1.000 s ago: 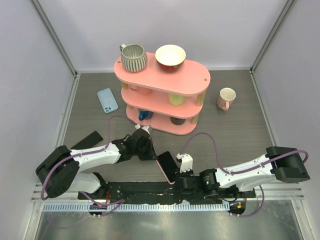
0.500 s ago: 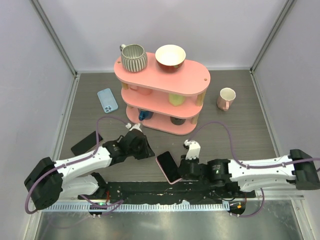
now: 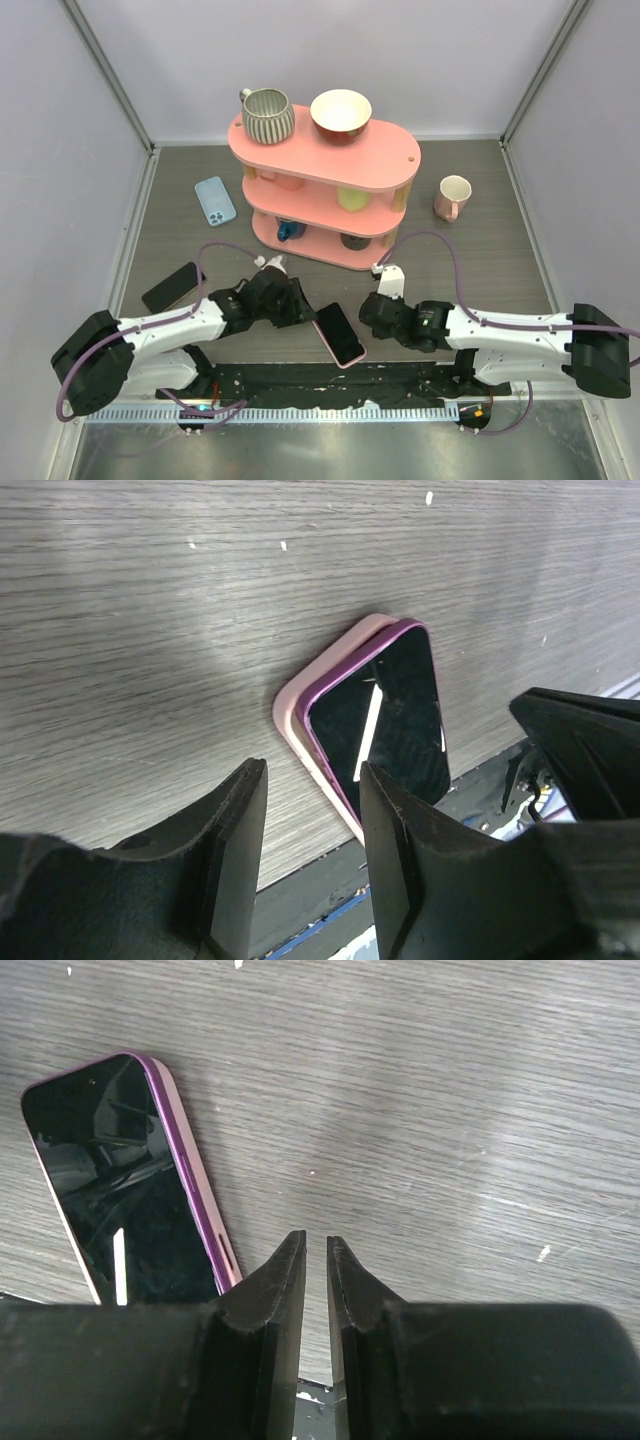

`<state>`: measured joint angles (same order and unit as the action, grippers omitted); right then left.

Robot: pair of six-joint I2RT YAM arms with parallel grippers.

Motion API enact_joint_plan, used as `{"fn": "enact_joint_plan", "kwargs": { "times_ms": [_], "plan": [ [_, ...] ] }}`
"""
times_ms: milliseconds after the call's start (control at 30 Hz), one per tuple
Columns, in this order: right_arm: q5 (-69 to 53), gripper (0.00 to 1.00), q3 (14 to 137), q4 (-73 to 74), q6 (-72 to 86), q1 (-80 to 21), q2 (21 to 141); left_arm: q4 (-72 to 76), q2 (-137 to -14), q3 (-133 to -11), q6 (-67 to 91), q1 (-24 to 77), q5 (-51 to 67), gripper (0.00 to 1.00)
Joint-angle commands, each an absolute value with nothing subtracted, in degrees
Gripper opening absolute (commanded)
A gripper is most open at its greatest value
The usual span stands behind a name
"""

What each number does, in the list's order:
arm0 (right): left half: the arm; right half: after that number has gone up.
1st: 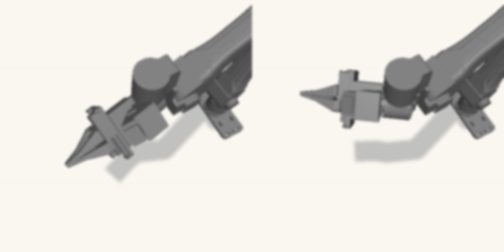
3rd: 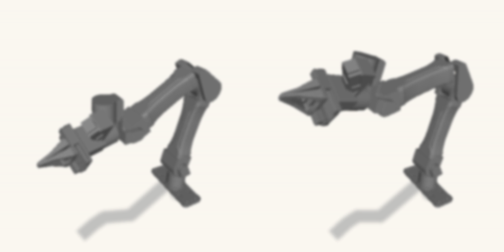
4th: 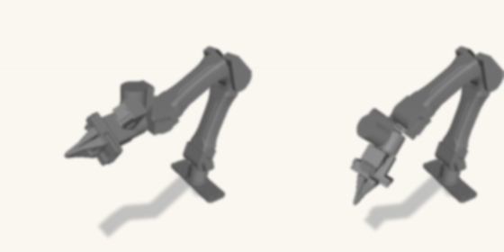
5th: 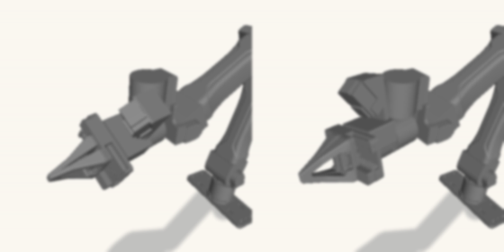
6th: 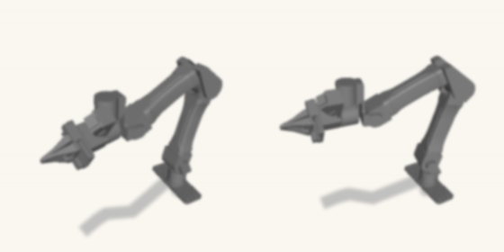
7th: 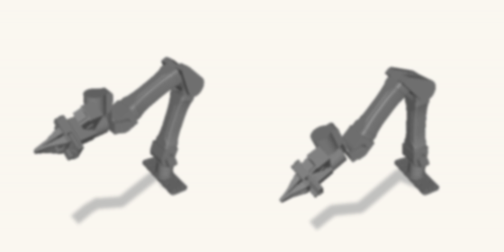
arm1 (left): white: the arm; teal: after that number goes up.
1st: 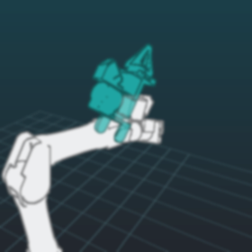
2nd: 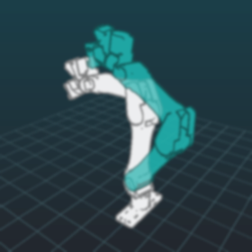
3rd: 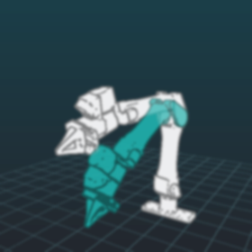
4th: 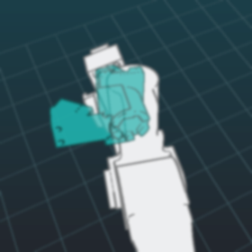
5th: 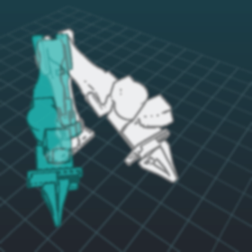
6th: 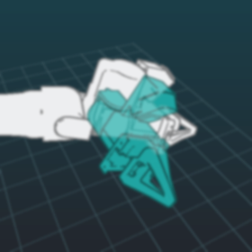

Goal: Put the phone into the phone case

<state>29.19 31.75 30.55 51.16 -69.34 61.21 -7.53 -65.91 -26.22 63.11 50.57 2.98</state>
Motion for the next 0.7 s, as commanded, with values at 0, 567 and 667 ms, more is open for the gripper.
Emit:
{"fn": "enact_joint_plan", "kwargs": {
  "times_ms": [0, 567, 667],
  "plan": [
    [26.82, 0.20, 31.12, 23.74, 48.96, -69.17, 62.22, -1.41, -67.05, -25.75, 64.07, 52.03, 4.57, 0.47],
    [19.34, 0.19, 30.93, 8.53, 50.62, -69.26, 73.56, 3.77, -70.57, -24.52, 63.73, 54.32, 2.46, 0.48],
    [19.60, 0.19, 31.99, 7.65, 51.94, -69.35, 75.06, 2.47, -72.06, -25.66, 63.72, 54.32, 1.41, 0.48]
  ]
}}
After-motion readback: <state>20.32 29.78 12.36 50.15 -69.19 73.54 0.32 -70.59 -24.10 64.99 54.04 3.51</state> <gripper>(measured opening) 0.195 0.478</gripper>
